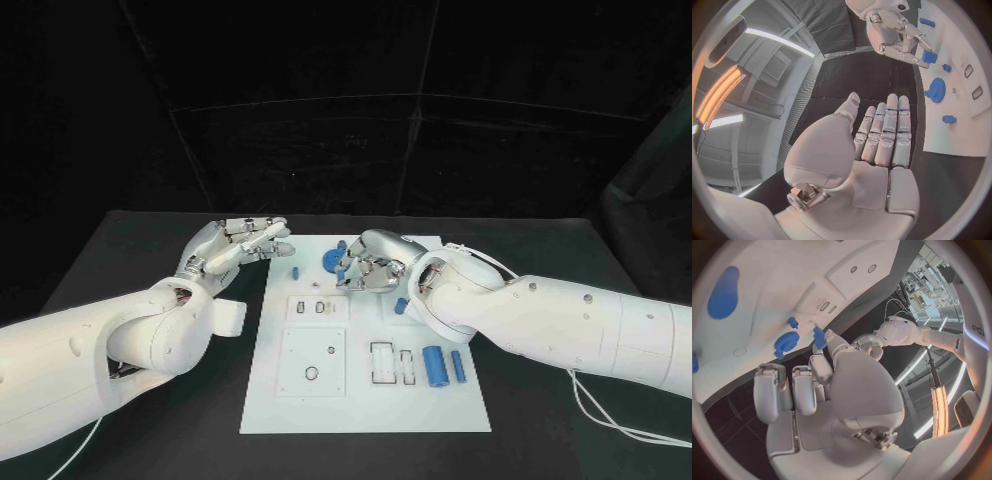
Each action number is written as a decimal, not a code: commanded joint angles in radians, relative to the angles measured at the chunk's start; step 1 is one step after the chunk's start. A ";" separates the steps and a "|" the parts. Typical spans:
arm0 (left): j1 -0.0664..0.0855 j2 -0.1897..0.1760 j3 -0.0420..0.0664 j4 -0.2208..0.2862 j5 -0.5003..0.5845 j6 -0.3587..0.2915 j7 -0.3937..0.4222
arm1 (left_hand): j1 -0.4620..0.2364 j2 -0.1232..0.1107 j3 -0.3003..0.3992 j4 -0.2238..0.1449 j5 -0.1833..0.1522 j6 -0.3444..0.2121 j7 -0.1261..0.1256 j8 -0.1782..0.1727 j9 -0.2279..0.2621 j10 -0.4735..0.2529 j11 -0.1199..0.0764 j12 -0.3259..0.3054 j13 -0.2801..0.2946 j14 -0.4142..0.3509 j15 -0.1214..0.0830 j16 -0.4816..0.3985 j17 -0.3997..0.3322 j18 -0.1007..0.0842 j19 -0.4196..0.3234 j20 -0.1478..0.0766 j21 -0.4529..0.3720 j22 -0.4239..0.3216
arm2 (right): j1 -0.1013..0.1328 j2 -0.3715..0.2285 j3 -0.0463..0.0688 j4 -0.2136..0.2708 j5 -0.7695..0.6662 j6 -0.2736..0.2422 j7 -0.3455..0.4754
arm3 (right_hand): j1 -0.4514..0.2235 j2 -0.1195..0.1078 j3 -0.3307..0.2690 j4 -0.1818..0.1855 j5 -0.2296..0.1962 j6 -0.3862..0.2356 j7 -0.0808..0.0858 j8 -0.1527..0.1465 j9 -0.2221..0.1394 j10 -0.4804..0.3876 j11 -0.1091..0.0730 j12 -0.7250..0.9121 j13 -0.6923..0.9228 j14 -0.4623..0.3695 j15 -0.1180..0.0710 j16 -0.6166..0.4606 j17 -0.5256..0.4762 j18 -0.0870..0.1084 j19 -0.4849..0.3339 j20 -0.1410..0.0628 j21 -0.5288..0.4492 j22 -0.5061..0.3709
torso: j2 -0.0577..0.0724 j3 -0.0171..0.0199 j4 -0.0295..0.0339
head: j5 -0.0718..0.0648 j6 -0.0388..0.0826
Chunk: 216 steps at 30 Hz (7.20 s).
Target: Assemble the parts on the task board
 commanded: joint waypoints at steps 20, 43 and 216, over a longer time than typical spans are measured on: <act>0.003 0.013 0.001 -0.013 0.010 0.023 -0.001 | 0.001 0.010 0.002 -0.007 -0.005 0.004 -0.001 -0.004 0.000 0.007 -0.005 -0.004 0.000 0.006 -0.004 -0.005 0.002 0.014 0.007 0.003 -0.005 -0.002 | -0.037 0.061 -0.001 -0.024 -0.162 0.069 -0.056 | -0.023 -0.009 0.011 0.000 0.017 0.013 -0.006 -0.003 0.000 -0.004 -0.001 -0.010 -0.003 0.070 -0.006 -0.005 0.092 -0.016 0.010 -0.008 0.004 0.138 | 0.001 0.0017 0.0003 | 0.028 -0.009; 0.003 0.011 0.001 -0.013 0.010 0.026 -0.004 | 0.002 0.010 0.003 -0.010 -0.005 0.004 -0.001 -0.005 0.000 0.007 -0.005 -0.005 -0.001 0.006 -0.004 -0.006 0.003 0.014 0.007 0.003 -0.005 -0.002 | -0.051 0.083 -0.002 -0.051 -0.175 0.104 -0.064 | -0.027 -0.015 0.012 0.000 0.016 0.011 -0.005 -0.005 -0.001 -0.005 -0.001 -0.011 -0.004 0.070 -0.006 -0.006 0.091 -0.015 0.009 -0.008 0.003 0.137 | 0.000 0.0014 0.0000 | 0.034 -0.022; 0.199 0.495 -0.121 -0.435 -0.902 0.620 -1.145 | -0.002 0.121 -0.174 0.087 -0.015 -0.006 -0.188 0.494 0.395 0.267 -0.209 1.026 0.955 0.457 -0.218 1.429 1.358 -0.126 0.562 -0.213 1.186 1.265 | 0.098 -0.245 0.001 0.054 0.347 0.009 0.177 | -0.016 -0.001 -0.339 0.117 0.136 -0.138 0.027 -0.016 -0.002 -0.125 0.029 -0.202 -0.188 0.034 0.017 -0.140 -0.072 0.027 -0.118 0.013 -0.115 -0.047 | -0.067 0.0265 -0.0250 | 0.072 -0.106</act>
